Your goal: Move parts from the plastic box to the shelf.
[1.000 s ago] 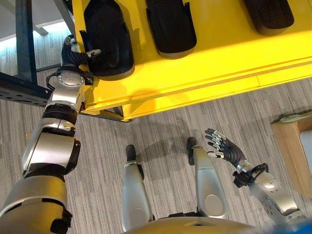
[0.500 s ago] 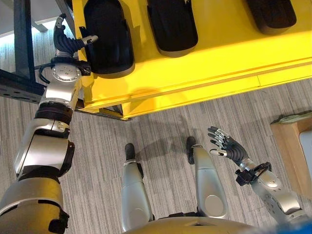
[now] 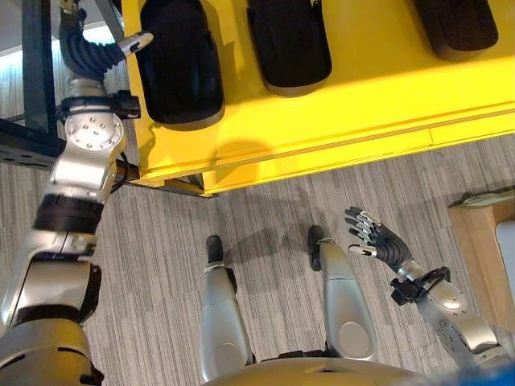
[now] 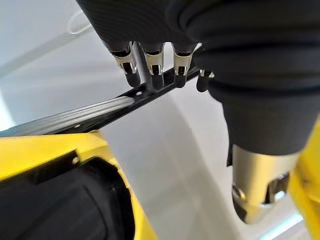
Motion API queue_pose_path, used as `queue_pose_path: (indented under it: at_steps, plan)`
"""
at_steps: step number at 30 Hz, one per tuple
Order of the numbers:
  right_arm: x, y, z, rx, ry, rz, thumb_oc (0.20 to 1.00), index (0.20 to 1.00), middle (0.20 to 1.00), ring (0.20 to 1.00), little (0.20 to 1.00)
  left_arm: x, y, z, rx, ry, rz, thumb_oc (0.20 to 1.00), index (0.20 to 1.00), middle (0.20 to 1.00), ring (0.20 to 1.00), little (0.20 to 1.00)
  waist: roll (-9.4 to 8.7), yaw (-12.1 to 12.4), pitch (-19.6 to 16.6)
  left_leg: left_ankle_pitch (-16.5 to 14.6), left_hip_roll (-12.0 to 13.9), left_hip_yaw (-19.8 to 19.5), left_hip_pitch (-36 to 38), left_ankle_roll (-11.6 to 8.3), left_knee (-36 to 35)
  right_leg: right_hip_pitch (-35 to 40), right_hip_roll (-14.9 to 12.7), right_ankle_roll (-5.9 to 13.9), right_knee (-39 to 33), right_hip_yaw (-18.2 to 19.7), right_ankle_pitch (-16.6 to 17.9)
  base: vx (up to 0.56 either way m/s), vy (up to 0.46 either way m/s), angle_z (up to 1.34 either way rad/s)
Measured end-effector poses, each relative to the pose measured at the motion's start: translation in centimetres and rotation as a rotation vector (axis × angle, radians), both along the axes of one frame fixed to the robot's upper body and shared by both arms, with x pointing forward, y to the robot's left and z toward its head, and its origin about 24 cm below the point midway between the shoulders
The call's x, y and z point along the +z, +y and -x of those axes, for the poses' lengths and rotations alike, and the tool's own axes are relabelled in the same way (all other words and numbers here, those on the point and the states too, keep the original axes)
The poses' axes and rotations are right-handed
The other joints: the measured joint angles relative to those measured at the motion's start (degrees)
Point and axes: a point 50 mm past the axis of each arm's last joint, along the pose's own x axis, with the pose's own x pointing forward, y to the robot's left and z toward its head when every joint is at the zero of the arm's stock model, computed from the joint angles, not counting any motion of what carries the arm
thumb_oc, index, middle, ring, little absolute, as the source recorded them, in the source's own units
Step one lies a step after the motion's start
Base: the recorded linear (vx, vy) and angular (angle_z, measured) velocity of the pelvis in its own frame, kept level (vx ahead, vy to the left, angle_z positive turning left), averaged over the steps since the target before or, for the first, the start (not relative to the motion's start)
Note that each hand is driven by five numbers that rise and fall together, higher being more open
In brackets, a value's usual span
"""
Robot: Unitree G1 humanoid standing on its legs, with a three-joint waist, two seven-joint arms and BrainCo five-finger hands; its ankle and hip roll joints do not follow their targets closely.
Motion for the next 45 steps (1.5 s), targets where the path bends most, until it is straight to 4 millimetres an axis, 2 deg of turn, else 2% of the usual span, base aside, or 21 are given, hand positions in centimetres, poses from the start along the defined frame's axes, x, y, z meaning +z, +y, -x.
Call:
queue_pose_path:
  at_steps: [4,5,7,9,10,13,18,22,25,30,36,41,45]
  plan:
    - [0.0,-0.1,0.1,-0.003,-0.001,0.005,1.0,1.0,1.0,1.0,1.0,1.0,-0.7,1.3,-0.011,-0.06,-0.099,1.0,1.0,1.0,1.0,1.0,0.25,0.0,0.0,0.0,0.0,0.2,0.4,0.01,-0.1,0.4,-0.1,0.09,0.1,0.0,-0.1,0.0,0.0,0.0]
    - [-0.1,-0.4,0.3,-0.014,-0.003,0.01,1.0,1.0,1.0,1.0,1.0,1.1,-1.0,3.1,-0.029,-0.113,-0.141,1.0,1.0,1.0,1.0,1.0,0.61,0.1,-0.1,0.0,0.0,0.2,0.8,0.07,-0.3,0.9,-0.1,0.1,-0.1,0.0,-0.2,0.0,0.0,0.0]
    - [-0.1,-0.8,0.5,-0.034,0.0,0.014,1.0,1.0,1.0,1.0,1.0,1.9,-1.8,4.5,-0.063,-0.166,-0.244,1.0,1.0,1.0,1.0,1.0,1.11,0.5,-0.3,0.0,-0.3,0.4,1.1,0.05,-0.6,1.1,-0.4,0.13,-0.2,0.0,-0.2,0.0,0.0,0.0]
    - [-0.1,-0.9,0.7,-0.036,0.001,0.012,1.0,1.0,1.0,1.0,1.0,1.8,-2.3,5.7,-0.091,-0.185,-0.276,1.0,1.0,1.0,1.0,1.0,1.23,0.7,-0.3,0.0,-0.3,0.5,1.6,0.05,-0.6,1.5,-0.5,0.13,-0.3,0.0,-0.2,0.0,0.0,0.0]
    - [-0.3,-1.1,0.9,-0.046,0.008,0.014,1.0,1.0,1.0,1.0,1.0,1.3,-3.3,6.6,-0.139,-0.198,-0.309,1.0,1.0,1.0,1.0,1.0,1.34,1.7,-0.4,0.0,-0.3,0.6,1.6,0.05,-0.6,1.6,-0.5,0.13,-0.3,0.0,-0.2,0.0,-0.002,0.04]
    - [-0.3,-1.2,1.2,-0.054,0.004,0.014,1.0,1.0,1.0,1.0,1.0,0.4,-3.3,7.8,-0.128,-0.194,-0.341,1.0,1.0,1.0,1.0,1.0,1.43,3.2,-0.4,-0.1,-0.6,0.4,1.6,0.16,-0.6,1.9,-0.9,0.31,-0.3,0.0,-0.3,0.01,-0.002,0.09]
    - [0.4,-1.8,1.1,-0.092,-0.03,0.019,1.0,1.0,1.0,1.0,1.0,-1.0,-4.1,10.1,-0.114,-0.183,-0.466,1.0,1.0,1.0,1.0,1.0,1.3,3.9,-0.5,-0.3,-1.2,0.3,1.6,0.4,-0.7,2.4,-1.7,1.06,-0.3,0.0,-0.8,0.01,0.0,0.08]
    - [0.5,-1.7,1.2,-0.09,-0.043,0.027,1.0,1.0,1.0,1.0,1.0,-1.7,-5.1,11.1,-0.159,-0.164,-0.516,1.0,1.0,1.0,1.0,1.0,0.85,5.5,-0.7,-0.3,-1.3,0.3,1.4,0.4,-0.5,2.7,-1.8,1.18,-0.5,-0.1,-0.7,0.0,-0.004,0.05]
    - [0.5,-1.7,1.1,-0.104,-0.046,0.029,1.0,1.0,1.0,1.0,1.0,-3.2,-5.3,11.4,-0.198,-0.087,-0.525,1.0,1.0,1.0,1.0,1.0,-0.5,5.9,-1.1,-0.3,-1.4,0.2,1.4,0.42,-0.5,2.9,-1.9,1.22,-0.8,-0.2,-0.6,0.0,0.002,0.01]
    - [0.5,-1.6,1.1,-0.116,-0.051,0.029,1.0,1.0,1.0,1.0,1.0,-4.4,-6.1,11.1,-0.224,-0.037,-0.548,1.0,1.0,1.0,1.0,1.0,-1.78,5.9,-1.1,-0.5,-1.6,0.0,0.8,0.54,0.2,2.9,-2.0,1.51,-0.9,-0.3,-0.5,0.0,0.0,0.0]
    - [0.7,-1.5,0.9,-0.115,-0.072,0.043,1.0,1.0,1.0,1.0,1.0,-5.9,-7.8,10.6,-0.298,0.012,-0.594,1.0,1.0,1.0,1.0,1.0,-2.56,5.6,-0.8,-0.5,-2.0,0.0,0.4,0.66,0.9,2.9,-2.2,1.94,-1.0,-0.2,-0.2,0.0,0.0,0.0]
    - [0.7,-1.4,0.8,-0.127,-0.075,0.042,1.0,1.0,1.0,1.0,1.0,-6.1,-9.3,9.9,-0.354,0.016,-0.617,1.0,1.0,1.0,1.0,1.0,-3.26,5.5,-0.4,-0.5,-2.1,0.0,0.4,0.67,1.0,3.0,-2.3,2.05,-1.1,-0.2,-0.1,0.0,0.0,0.0]
    - [0.7,-1.4,0.8,-0.133,-0.075,0.04,1.0,1.0,1.0,1.0,1.0,-6.5,-9.5,9.7,-0.353,0.041,-0.66,1.0,1.0,1.0,1.0,1.0,-3.28,5.0,-0.4,-0.6,-2.1,0.0,0.4,0.7,1.0,3.0,-2.3,1.95,-1.1,-0.1,0.0,0.0,0.0,0.0]
